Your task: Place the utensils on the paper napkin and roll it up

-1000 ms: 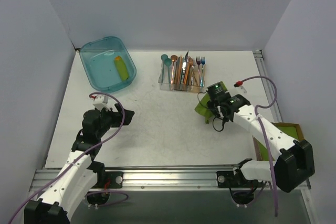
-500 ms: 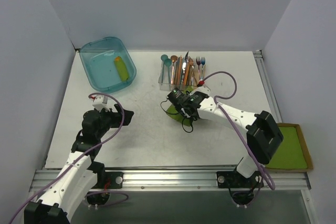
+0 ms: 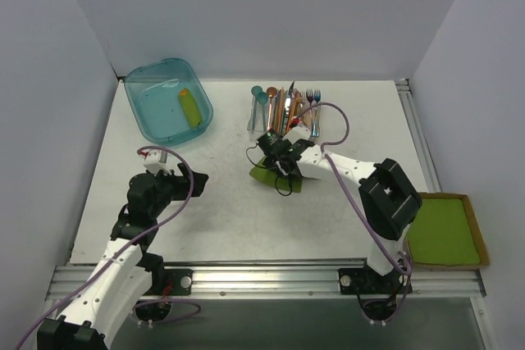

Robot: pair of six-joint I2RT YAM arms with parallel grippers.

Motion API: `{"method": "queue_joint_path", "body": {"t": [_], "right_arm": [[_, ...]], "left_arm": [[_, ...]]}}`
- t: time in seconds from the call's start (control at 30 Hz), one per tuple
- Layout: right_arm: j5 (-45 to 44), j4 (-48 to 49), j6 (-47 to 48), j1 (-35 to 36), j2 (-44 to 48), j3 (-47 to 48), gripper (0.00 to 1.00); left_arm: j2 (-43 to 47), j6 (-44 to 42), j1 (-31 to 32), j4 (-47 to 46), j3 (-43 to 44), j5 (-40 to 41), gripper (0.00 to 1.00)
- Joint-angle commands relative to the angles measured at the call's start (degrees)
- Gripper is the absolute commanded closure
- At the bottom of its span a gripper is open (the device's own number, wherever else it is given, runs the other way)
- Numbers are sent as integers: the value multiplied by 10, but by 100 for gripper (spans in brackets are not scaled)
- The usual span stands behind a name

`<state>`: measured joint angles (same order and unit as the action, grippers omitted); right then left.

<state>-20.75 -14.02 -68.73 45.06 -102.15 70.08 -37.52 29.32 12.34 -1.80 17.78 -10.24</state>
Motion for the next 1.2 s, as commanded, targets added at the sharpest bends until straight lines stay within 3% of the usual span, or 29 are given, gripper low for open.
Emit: {"method": "queue_joint_path", "body": {"t": [0.0, 0.1, 0.23, 0.37, 0.47, 0.7, 1.17], "right_arm": [[42, 54, 79, -7, -18, 36, 74], [47, 72, 105, -8, -22, 40, 48], [48, 84, 147, -18, 7, 11, 48], [40, 89, 165, -23, 52, -47, 57], [42, 91, 163, -28, 85, -99, 74], [68, 129, 164, -25, 114, -182, 99], [12, 107, 78, 49, 97, -240, 100]], "left_arm": [[8, -9, 3, -3, 25, 7, 6], [7, -10, 4, -2, 25, 8, 6], [4, -10, 3, -4, 25, 9, 6], [4, -10, 3, -5, 26, 8, 6], [0, -12, 4, -12, 25, -1, 6], [-17, -14, 8, -28, 26, -14, 6], [-19, -15, 17, -27, 28, -2, 6]]}}
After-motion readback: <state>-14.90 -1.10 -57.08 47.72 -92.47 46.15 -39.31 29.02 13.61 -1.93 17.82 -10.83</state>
